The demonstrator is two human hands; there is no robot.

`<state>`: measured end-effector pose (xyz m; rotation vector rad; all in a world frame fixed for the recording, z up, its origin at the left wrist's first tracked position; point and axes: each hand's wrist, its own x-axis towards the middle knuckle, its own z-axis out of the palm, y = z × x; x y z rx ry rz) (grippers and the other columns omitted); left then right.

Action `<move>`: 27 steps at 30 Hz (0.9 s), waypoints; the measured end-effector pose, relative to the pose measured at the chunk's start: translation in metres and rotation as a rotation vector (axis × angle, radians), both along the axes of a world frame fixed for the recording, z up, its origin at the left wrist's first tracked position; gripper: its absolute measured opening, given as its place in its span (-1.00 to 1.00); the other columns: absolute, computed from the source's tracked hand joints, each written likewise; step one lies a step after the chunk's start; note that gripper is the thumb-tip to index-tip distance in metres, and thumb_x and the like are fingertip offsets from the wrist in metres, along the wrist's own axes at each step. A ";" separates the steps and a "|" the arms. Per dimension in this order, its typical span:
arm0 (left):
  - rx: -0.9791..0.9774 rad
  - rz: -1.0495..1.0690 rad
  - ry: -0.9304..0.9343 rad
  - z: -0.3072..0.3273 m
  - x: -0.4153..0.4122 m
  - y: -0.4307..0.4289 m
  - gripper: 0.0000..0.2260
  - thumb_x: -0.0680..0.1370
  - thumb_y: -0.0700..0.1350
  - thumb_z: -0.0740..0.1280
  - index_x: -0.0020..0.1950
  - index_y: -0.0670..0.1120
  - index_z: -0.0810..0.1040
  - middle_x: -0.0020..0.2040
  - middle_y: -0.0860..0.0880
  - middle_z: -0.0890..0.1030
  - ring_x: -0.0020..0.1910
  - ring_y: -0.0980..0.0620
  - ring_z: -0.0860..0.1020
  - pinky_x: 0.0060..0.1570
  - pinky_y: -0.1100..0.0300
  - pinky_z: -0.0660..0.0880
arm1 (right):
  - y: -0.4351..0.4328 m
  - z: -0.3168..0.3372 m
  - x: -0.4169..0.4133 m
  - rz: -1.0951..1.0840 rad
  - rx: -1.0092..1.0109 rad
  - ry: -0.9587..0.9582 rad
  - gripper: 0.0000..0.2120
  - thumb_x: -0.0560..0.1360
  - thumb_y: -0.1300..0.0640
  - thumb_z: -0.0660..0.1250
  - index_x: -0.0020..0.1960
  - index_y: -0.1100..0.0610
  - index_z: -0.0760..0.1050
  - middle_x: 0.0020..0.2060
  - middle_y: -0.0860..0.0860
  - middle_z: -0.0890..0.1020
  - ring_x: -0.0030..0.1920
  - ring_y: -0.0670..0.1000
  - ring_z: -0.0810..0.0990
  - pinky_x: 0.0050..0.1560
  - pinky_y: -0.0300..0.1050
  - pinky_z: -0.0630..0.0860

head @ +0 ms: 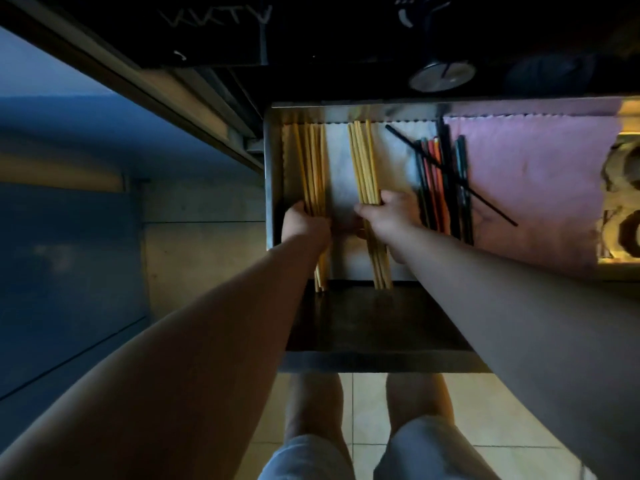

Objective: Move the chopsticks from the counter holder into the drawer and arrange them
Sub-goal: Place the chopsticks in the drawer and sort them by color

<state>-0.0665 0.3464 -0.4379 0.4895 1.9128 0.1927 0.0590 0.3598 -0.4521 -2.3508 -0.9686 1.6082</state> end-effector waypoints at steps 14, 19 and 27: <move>0.000 -0.602 0.189 0.017 0.000 -0.006 -0.19 0.56 -0.23 0.31 0.61 -0.03 -0.18 0.62 -0.08 -0.12 0.55 -0.18 0.13 0.44 -0.09 0.24 | -0.006 -0.009 -0.020 -0.024 0.095 -0.192 -0.71 0.48 0.14 0.31 0.20 0.04 0.49 0.21 0.05 0.54 0.23 0.10 0.52 0.24 0.05 0.49; -0.109 -1.004 0.205 0.010 -0.004 -0.012 -0.18 0.58 -0.24 0.28 0.60 -0.01 -0.26 0.56 0.04 -0.42 0.59 -0.12 -0.03 0.46 -0.13 0.18 | -0.006 -0.001 -0.015 0.043 0.135 -0.240 -0.69 0.49 0.16 0.27 0.23 0.03 0.46 0.24 0.06 0.52 0.22 0.09 0.51 0.15 -0.09 0.50; -0.065 -0.999 0.283 0.013 -0.003 -0.014 -0.28 0.59 -0.24 0.23 0.62 -0.07 -0.13 0.59 0.02 -0.34 0.59 -0.11 -0.13 0.45 -0.11 0.21 | -0.008 0.007 -0.016 0.131 0.191 -0.185 -0.70 0.52 0.23 0.29 0.24 0.06 0.45 0.21 0.01 0.55 0.20 0.00 0.54 -0.10 -0.35 0.34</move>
